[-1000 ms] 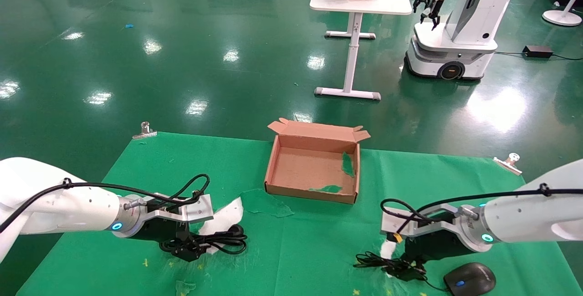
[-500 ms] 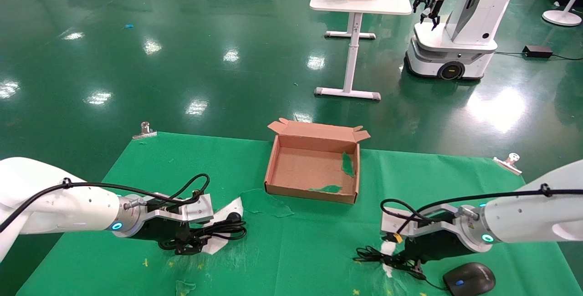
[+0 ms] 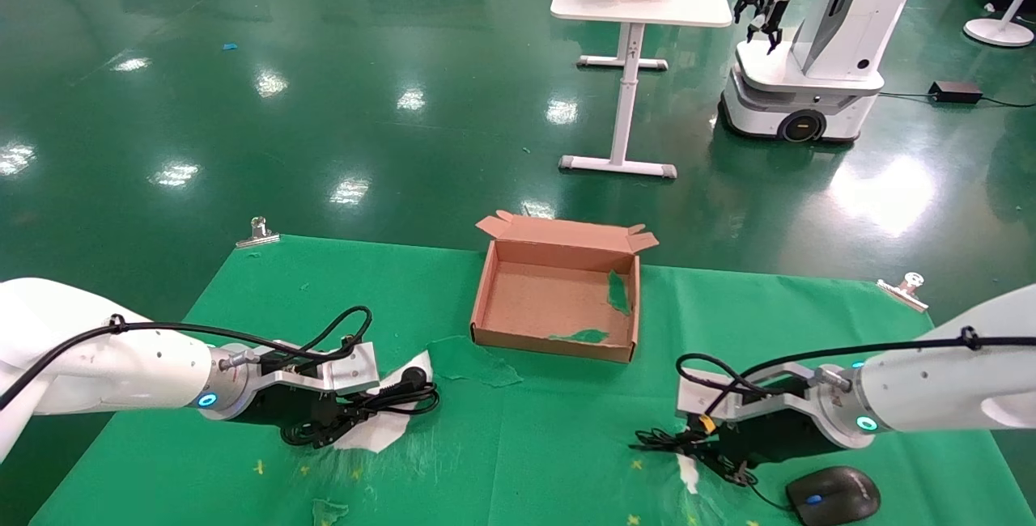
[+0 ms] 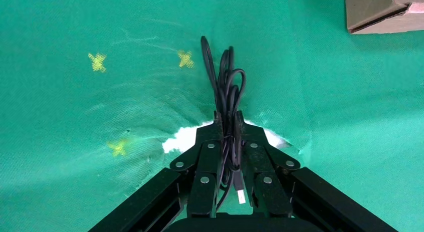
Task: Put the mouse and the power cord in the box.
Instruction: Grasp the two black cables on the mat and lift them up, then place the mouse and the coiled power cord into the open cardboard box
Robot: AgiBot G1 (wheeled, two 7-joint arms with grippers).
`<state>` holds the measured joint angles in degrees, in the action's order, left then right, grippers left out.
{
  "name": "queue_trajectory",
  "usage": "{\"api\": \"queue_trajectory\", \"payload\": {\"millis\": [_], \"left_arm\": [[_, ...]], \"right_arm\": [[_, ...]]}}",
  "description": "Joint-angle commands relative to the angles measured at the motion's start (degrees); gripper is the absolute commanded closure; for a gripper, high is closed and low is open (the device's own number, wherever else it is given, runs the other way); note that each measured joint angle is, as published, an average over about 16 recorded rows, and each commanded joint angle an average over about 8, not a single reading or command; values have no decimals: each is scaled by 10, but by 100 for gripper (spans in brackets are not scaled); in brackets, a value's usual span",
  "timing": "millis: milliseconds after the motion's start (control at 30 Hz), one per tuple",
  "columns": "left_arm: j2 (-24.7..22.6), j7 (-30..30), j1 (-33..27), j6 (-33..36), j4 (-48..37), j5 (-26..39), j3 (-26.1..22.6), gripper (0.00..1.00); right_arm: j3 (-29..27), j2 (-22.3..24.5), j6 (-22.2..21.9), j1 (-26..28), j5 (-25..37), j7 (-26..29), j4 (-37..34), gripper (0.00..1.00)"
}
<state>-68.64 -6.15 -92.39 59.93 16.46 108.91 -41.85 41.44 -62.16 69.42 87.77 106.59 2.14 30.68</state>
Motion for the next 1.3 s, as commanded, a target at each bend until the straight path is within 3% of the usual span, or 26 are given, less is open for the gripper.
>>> {"api": "queue_trajectory", "payload": {"millis": [33, 467, 700, 867, 900, 1167, 1300], "left_arm": [[-1, 0, 1, -1, -1, 1, 0, 100], [3, -35, -44, 74, 69, -79, 44, 100], [-76, -139, -10, -41, 113, -109, 56, 100], [-100, -258, 39, -149, 165, -146, 19, 100], [-101, -278, 47, -169, 175, -155, 6, 97], [-101, -346, 62, -265, 194, -231, -94, 0], [-100, -353, 55, -282, 187, -270, -131, 0]], "right_arm": [[1, -1, 0, -1, 1, 0, 0, 100], [-35, 63, -19, 68, -15, 28, 26, 100], [-43, 93, -36, 111, 2, 47, 43, 100], [-41, 113, -25, 130, 12, 60, 58, 100], [-41, 117, -21, 133, 14, 64, 63, 100], [-42, 141, 1, 141, 19, 99, 119, 100], [-43, 144, 2, 140, 19, 110, 142, 100]]}}
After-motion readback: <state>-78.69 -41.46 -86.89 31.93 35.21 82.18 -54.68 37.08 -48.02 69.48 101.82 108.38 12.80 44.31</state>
